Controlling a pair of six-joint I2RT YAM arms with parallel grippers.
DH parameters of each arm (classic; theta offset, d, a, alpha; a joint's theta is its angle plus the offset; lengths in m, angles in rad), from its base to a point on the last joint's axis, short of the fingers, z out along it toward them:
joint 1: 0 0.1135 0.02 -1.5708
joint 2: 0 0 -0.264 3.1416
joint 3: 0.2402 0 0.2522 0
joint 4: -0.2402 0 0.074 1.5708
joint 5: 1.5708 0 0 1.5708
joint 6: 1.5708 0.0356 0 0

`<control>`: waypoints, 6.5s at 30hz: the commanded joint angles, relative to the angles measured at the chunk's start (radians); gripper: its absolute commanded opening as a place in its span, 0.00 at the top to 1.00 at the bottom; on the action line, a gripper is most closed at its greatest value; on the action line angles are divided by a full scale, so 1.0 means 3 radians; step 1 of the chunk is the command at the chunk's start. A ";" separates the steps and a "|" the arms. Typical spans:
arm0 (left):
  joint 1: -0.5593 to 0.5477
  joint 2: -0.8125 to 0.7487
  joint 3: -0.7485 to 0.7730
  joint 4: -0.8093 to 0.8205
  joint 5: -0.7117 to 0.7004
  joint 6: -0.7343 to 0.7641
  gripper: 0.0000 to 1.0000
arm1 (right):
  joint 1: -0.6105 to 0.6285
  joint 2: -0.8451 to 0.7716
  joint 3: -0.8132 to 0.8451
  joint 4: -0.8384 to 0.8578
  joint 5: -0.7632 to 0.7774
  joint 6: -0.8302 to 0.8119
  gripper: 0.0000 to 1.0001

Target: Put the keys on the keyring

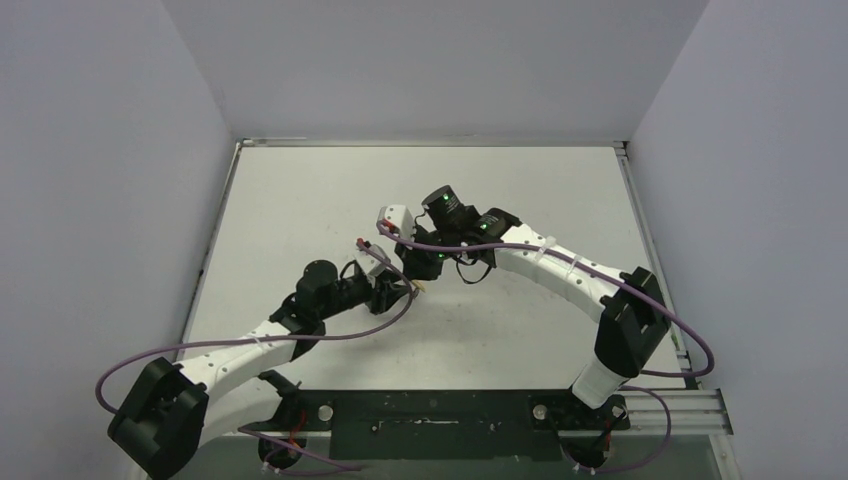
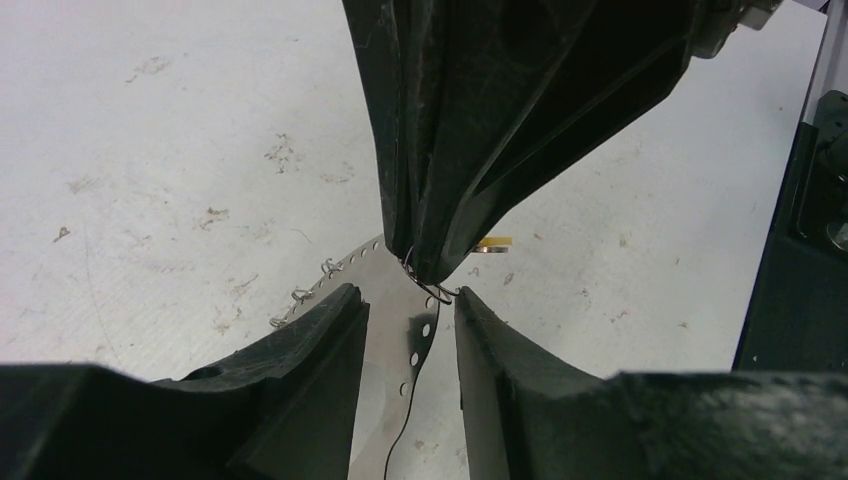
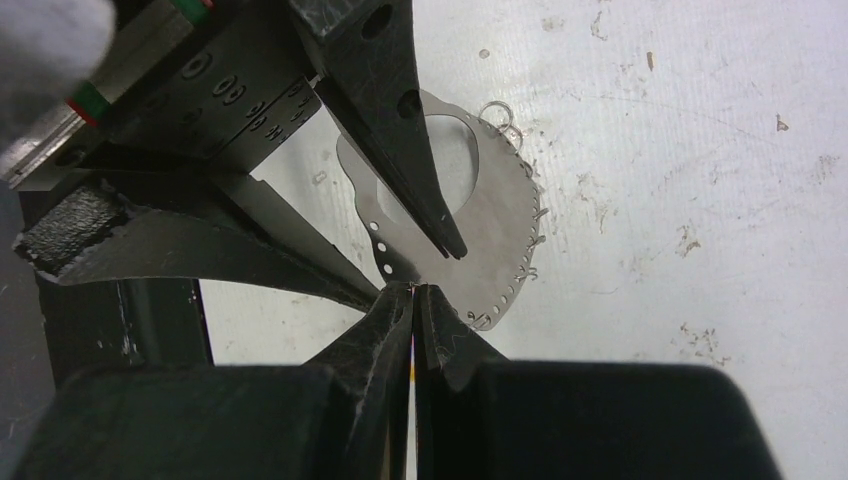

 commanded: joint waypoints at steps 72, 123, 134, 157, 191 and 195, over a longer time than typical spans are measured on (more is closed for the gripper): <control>-0.0033 -0.0546 -0.0360 0.0910 0.0136 0.0452 1.00 | -0.0619 -0.0090 -0.0333 0.1119 -0.1293 0.0710 0.60; -0.0027 -0.0606 -0.0401 0.0881 0.0135 0.0444 1.00 | -0.0188 -0.0401 -0.0285 0.0608 -0.0202 0.0556 0.45; -0.0027 -0.0611 -0.0402 0.0847 0.0130 0.0452 1.00 | -0.0526 -0.0473 -0.0556 0.1204 -0.0779 0.1094 0.44; -0.0028 -0.0558 -0.0398 0.0884 0.0142 0.0459 1.00 | -0.0317 -0.0241 -0.0486 0.0907 -0.0834 0.0924 0.49; -0.0024 -0.0586 -0.0442 0.0909 0.0140 0.0469 1.00 | -0.0398 -0.0160 -0.0400 0.0140 -0.0208 0.0281 1.00; -0.0024 -0.0574 -0.0439 0.0929 0.0138 0.0472 1.00 | -0.0330 -0.0288 -0.0443 0.0064 -0.0173 -0.0004 0.81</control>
